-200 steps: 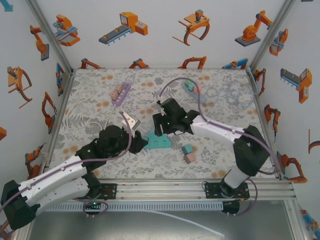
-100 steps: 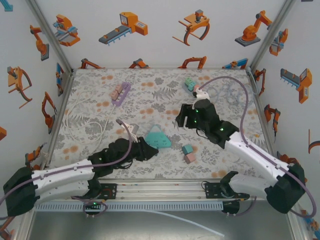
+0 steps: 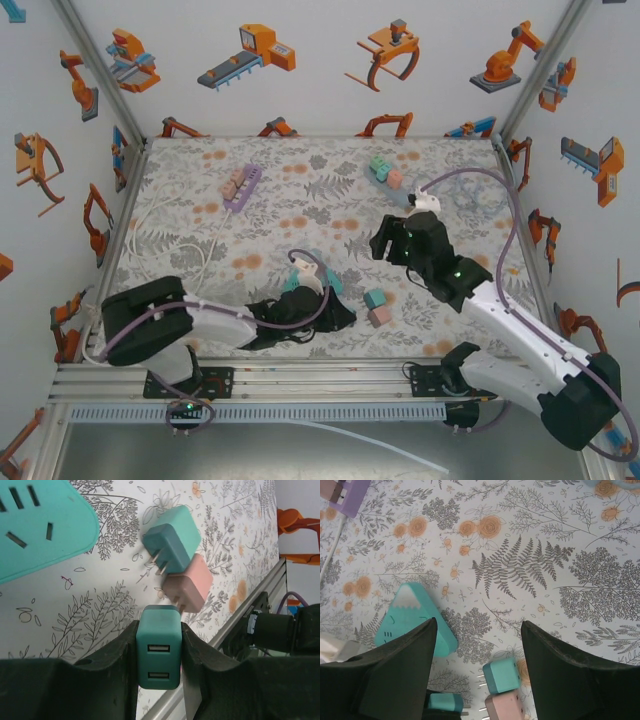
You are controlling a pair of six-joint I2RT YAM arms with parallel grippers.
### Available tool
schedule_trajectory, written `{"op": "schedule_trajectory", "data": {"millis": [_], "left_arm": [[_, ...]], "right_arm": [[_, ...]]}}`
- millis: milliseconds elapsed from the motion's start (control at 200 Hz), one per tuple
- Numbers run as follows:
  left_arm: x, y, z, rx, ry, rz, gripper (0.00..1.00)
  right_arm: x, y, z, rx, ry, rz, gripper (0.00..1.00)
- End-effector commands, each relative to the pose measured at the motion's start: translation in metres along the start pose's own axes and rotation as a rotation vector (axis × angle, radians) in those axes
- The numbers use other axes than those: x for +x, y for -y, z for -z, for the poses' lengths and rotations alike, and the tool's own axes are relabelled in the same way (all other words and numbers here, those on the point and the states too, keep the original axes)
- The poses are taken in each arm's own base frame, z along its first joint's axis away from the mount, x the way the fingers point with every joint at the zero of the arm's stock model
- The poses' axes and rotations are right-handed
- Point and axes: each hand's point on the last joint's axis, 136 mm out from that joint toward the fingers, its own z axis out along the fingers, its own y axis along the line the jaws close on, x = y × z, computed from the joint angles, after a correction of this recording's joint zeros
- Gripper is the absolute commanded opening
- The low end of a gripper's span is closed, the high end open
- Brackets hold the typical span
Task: Pull the plug off the socket
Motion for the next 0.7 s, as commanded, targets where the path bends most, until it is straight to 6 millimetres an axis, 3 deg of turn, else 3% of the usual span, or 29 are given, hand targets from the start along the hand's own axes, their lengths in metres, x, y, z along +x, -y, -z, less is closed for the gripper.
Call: {"op": "schedule_trajectory", "data": {"millis": [0,230,481,696], "left_arm": [[-0.008,0.022,-0.007,0.102,0.050,0.087,0.19],[0.004,0.012,-0.016,0.079,0.032,0.098,0.45],[0.008,0.002,-0.018,0.045,0.043,0.130,0.58],[0.009,-0.019,-0.008,-0.078,0.049,0.130,0.70]], "right_arm": [[-0.001,0.010,0.005,0.033,0.026,-0.016,0.63],[0.001,0.016,0.009,0.050,0.032,-0.014,0.63],[0.001,0.017,0.010,0.052,0.034,-0.009,0.63],[-0.001,0.018,0.012,0.054,0.042,0.000,0.63]]}}
